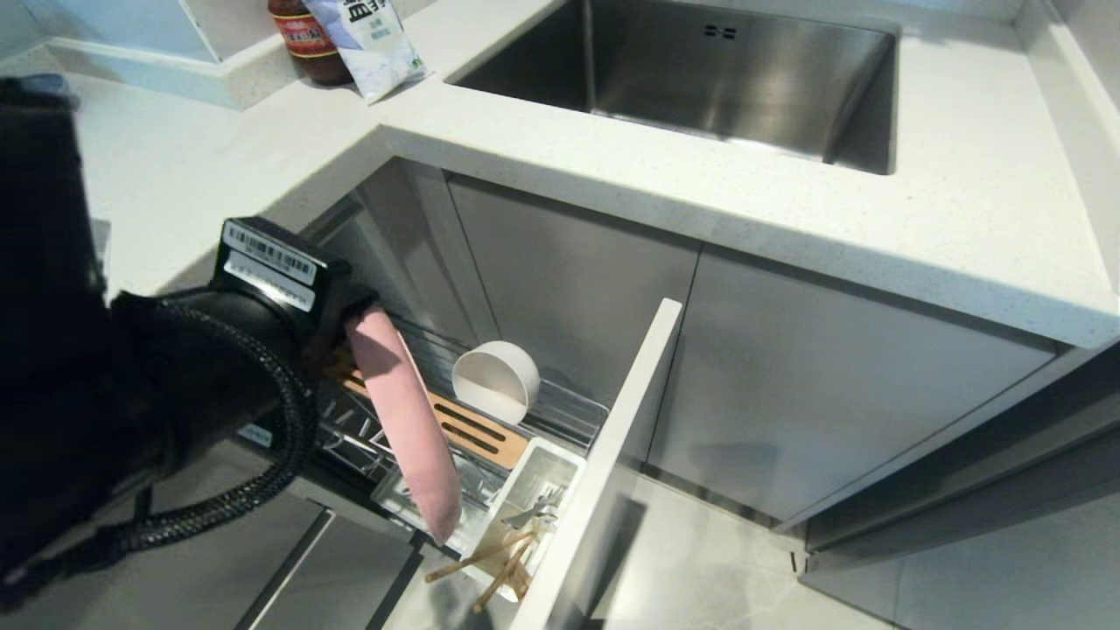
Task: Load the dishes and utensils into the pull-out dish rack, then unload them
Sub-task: Pick up the plate and place it in the cupboard
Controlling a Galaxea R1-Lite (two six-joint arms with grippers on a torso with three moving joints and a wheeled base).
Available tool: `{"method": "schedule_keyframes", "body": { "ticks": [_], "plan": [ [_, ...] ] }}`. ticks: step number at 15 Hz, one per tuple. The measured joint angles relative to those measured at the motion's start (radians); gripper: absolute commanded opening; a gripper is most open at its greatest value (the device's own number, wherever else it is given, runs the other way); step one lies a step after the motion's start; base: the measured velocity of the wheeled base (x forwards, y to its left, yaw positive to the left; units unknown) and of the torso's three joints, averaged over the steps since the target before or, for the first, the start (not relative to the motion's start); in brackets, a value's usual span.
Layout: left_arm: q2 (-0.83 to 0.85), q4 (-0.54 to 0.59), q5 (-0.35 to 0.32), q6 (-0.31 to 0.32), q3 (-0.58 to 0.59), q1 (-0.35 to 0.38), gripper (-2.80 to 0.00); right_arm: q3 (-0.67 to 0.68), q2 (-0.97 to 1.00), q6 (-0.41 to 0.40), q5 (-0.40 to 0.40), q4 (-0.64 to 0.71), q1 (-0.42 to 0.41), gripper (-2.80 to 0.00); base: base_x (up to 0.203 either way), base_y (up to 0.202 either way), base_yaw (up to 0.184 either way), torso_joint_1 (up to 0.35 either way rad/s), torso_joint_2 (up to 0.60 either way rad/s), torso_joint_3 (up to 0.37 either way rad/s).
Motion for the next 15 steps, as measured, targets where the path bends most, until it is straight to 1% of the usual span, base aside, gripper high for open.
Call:
{"method": "schedule_keyframes", "body": {
  "ticks": [1, 4, 6, 7, 9, 11, 13, 15],
  "plan": [
    [0.005, 0.001, 0.014, -0.044, 0.021, 0.003, -2.80, 0.000, 0.000, 0.000, 0.000, 0.000, 0.000, -2.80, 0.000, 0.000, 0.000, 0.000, 0.00, 0.000],
    [0.011, -0.005, 0.045, -0.109, 0.072, 0.016, -2.80, 0.000, 0.000, 0.000, 0.000, 0.000, 0.000, -2.80, 0.000, 0.000, 0.000, 0.000, 0.00, 0.000],
    [0.017, -0.037, 0.045, -0.171, 0.110, 0.053, -2.80, 0.000, 0.000, 0.000, 0.000, 0.000, 0.000, -2.80, 0.000, 0.000, 0.000, 0.000, 0.00, 0.000],
    [0.022, -0.063, 0.043, -0.187, 0.122, 0.074, -2.80, 0.000, 0.000, 0.000, 0.000, 0.000, 0.000, -2.80, 0.000, 0.000, 0.000, 0.000, 0.00, 0.000],
    [0.046, -0.146, 0.026, -0.199, 0.145, 0.124, -2.80, 0.000, 0.000, 0.000, 0.000, 0.000, 0.000, -2.80, 0.000, 0.000, 0.000, 0.000, 0.00, 0.000],
    [0.077, -0.225, 0.015, -0.206, 0.162, 0.155, -2.80, 0.000, 0.000, 0.000, 0.000, 0.000, 0.000, -2.80, 0.000, 0.000, 0.000, 0.000, 0.00, 0.000],
    [0.103, -0.268, -0.001, -0.220, 0.170, 0.180, -2.80, 0.000, 0.000, 0.000, 0.000, 0.000, 0.000, -2.80, 0.000, 0.000, 0.000, 0.000, 0.00, 0.000],
    [0.132, -0.296, -0.035, -0.223, 0.173, 0.221, -2.80, 0.000, 0.000, 0.000, 0.000, 0.000, 0.000, -2.80, 0.000, 0.000, 0.000, 0.000, 0.00, 0.000]
  ]
}}
